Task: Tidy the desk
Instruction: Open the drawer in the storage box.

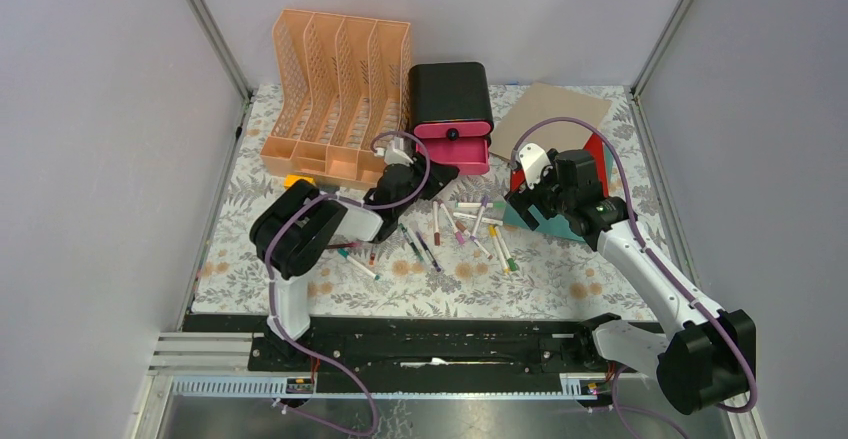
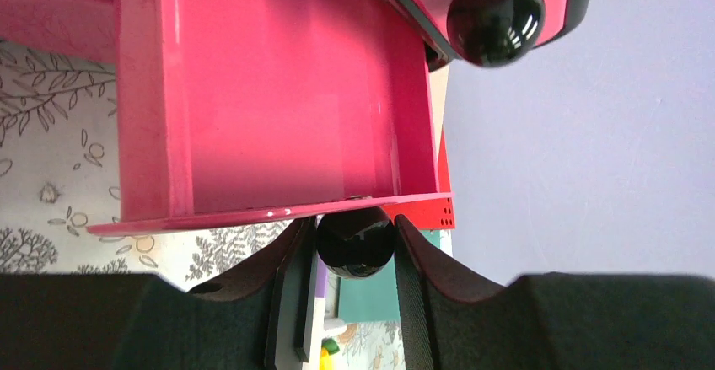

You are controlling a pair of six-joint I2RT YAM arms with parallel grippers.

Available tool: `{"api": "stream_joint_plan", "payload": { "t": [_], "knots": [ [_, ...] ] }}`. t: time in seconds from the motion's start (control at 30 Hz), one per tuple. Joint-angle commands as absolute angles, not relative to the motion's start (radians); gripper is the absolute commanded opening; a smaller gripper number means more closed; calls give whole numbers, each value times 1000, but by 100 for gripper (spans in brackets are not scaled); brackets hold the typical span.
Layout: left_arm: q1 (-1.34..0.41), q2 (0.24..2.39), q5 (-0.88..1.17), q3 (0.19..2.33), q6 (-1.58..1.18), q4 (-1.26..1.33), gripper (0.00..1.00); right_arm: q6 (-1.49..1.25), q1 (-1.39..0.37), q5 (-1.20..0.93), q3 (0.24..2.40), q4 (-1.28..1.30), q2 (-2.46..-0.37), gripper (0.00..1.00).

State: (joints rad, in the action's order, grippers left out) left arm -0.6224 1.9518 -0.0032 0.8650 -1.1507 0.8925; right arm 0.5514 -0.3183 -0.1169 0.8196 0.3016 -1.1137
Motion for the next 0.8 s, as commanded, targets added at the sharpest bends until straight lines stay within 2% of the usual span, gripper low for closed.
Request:
{"api": "stream_joint_plan", "payload": {
  "t": [0.0,0.03,0.23,0.4,0.47,0.63,0.77],
  "knots": [
    [-624,1894,-23,820,-1121,943,18,543,-314,-130,821,281,-1108,100],
    [-624,1893,-22,818,-1121,944,23,544,-314,-130,820,281,-1107,100],
    [-620,1863,20,816,-1082,929,72,545,-314,-133,819,283,-1107,100],
    [-620,1772,55,783,-981,867,88,549,-315,-142,819,288,-1106,100],
    [-622,1725,68,763,-931,840,98,552,-314,-145,819,289,-1106,100],
    [-622,1599,102,713,-800,741,99,559,-314,-149,817,293,-1102,100],
    [-626,1467,19,707,-628,548,99,565,-313,-162,816,298,-1097,100]
  ]
}}
